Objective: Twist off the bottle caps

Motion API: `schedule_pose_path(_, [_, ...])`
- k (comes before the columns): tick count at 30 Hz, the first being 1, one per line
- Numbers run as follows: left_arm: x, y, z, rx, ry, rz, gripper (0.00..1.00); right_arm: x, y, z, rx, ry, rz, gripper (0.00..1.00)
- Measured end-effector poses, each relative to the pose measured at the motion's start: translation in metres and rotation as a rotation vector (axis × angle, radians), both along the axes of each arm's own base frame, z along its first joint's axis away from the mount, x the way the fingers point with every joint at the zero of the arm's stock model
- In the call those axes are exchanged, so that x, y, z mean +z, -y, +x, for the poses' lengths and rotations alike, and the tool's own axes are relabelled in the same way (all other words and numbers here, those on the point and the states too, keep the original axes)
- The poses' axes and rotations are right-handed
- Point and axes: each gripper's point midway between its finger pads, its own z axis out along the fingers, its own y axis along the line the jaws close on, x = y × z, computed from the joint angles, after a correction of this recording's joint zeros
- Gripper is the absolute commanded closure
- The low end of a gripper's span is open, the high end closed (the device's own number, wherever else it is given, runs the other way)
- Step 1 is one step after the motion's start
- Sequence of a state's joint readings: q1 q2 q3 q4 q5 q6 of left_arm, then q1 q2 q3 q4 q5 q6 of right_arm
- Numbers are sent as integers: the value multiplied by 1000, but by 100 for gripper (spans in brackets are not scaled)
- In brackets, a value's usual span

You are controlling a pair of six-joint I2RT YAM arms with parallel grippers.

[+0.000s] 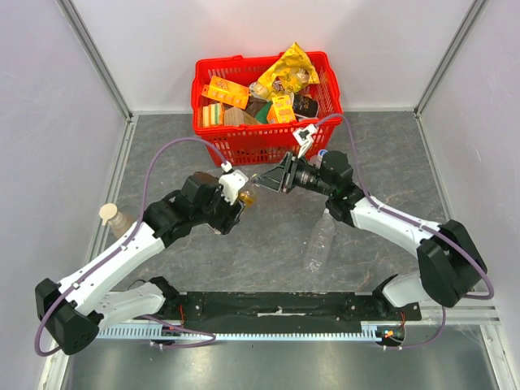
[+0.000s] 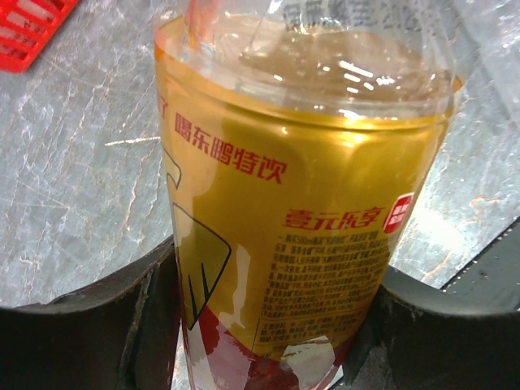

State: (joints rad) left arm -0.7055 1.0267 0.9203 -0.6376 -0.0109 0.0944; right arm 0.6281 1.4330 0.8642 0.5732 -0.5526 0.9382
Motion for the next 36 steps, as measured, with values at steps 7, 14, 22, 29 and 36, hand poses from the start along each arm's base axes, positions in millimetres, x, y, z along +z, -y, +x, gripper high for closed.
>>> schedule_pose_path(7, [25,14,-13,-81,15,-98,54,33,10,-22,60,194,2,100])
schedule_pose_path(14, [36,31,-36,-223,-35,-181,54,52,20,-49,147,352,-19,100])
schedule_pose_path(22, [55,52,-73,-420,-119,-300,55,79,32,-91,280,531,22,100])
schedule_pose_path(29, [85,68,-109,-619,-184,-432,55,109,45,-128,356,703,102,100])
schedule_pose_path(36, [93,75,-133,-745,-272,-508,54,120,47,-151,435,765,145,100])
